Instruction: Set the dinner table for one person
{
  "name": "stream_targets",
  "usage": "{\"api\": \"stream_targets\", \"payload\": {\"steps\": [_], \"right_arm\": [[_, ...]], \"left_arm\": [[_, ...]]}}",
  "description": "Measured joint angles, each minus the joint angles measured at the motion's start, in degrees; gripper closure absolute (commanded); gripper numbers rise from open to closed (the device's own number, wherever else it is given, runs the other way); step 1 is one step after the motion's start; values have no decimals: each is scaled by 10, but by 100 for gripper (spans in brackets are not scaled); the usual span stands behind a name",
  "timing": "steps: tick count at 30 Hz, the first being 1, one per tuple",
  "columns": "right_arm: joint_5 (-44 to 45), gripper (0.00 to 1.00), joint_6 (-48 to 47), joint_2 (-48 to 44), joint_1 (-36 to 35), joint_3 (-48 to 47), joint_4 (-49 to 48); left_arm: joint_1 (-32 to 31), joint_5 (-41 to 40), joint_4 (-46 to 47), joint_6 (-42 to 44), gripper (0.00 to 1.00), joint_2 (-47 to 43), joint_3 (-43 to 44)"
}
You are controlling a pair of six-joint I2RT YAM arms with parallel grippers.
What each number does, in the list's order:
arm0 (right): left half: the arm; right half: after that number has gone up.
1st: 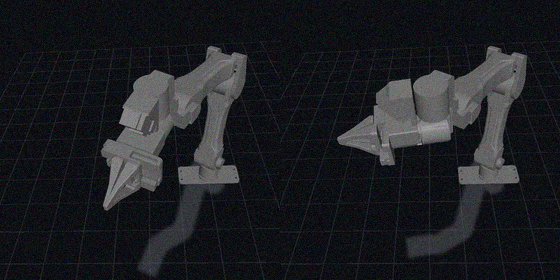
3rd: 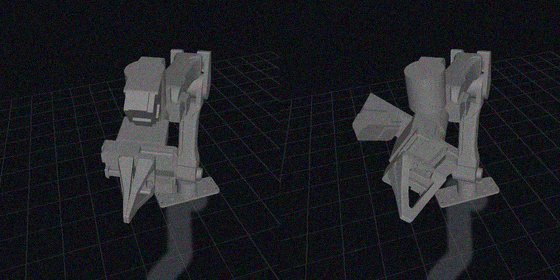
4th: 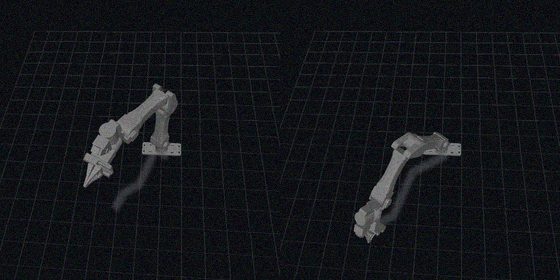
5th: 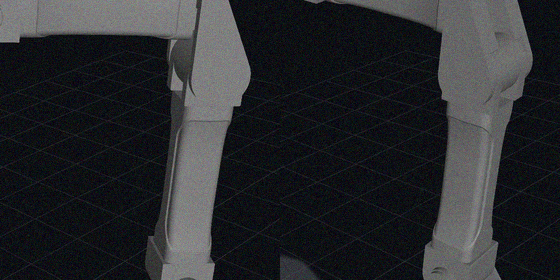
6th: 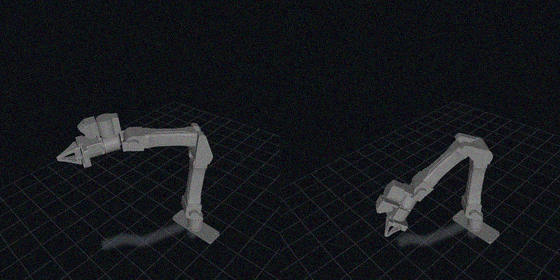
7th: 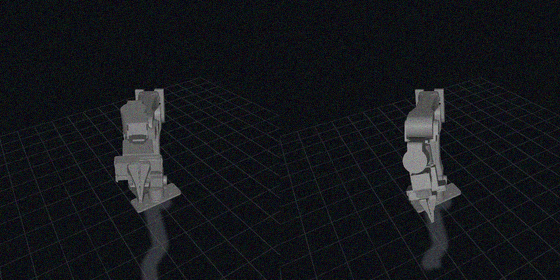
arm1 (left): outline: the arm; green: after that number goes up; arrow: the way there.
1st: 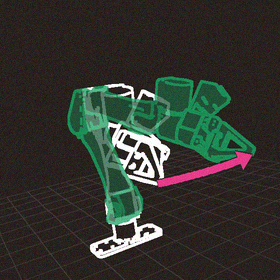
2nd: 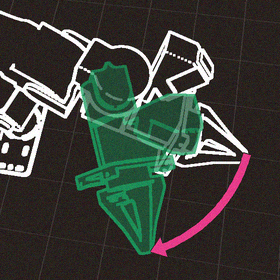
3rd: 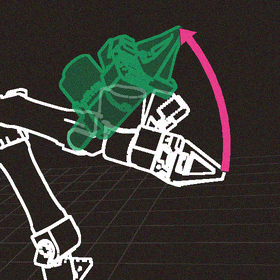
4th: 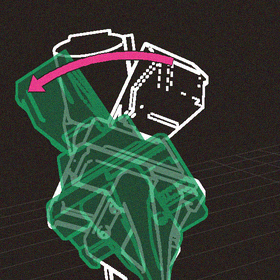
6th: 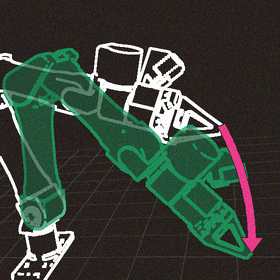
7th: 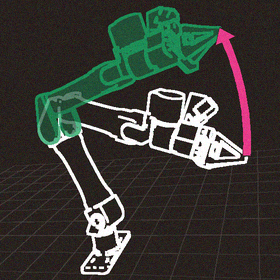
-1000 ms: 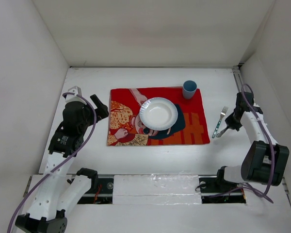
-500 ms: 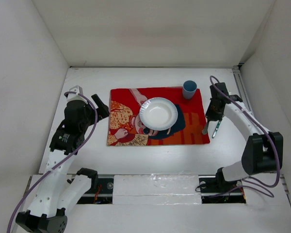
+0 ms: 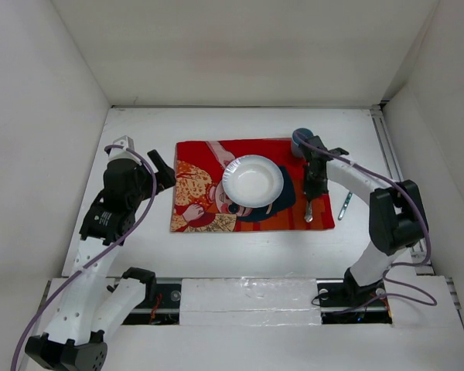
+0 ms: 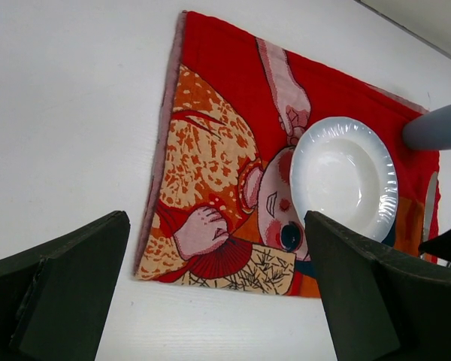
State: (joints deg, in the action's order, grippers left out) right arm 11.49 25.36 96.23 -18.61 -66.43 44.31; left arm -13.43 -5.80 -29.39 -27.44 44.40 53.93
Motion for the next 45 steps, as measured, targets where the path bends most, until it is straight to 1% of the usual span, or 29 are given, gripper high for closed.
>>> {"api": "stream_targets", "payload": {"steps": [9,15,17,18,19,20,22,24,30,34,36,42,45], "right_arm": [[16,100,-12,44,-24,-22,-2],[25,100,-12,58,-25,-30,-4],[29,98,-12,60,-25,-30,-4],[31,94,-12,62,-25,-30,-4],[31,71,-12,63,-25,-31,-4],[31,63,-10,64,-25,-31,-4],[32,54,-12,64,-25,-31,-4],[33,50,-11,64,-25,-33,-4],[36,49,-6,46,-24,-33,-10],[45,49,17,15,-6,-29,-22],[53,50,35,0,21,-18,-31],[77,50,78,-23,134,38,-60],[76,50,87,-24,173,62,-67]], "left_arm": [[0,9,1,3,0,3,0],[0,11,5,5,0,9,0],[0,12,5,5,0,9,0],[0,13,5,5,0,10,0],[0,13,5,5,0,11,0],[0,13,6,5,0,12,0],[0,14,6,5,0,14,0],[0,16,6,6,0,14,0],[0,22,8,9,0,14,0],[0,23,9,11,0,14,0],[0,23,9,11,0,14,0],[0,26,9,11,0,14,0],[0,27,9,11,0,14,0]]}}
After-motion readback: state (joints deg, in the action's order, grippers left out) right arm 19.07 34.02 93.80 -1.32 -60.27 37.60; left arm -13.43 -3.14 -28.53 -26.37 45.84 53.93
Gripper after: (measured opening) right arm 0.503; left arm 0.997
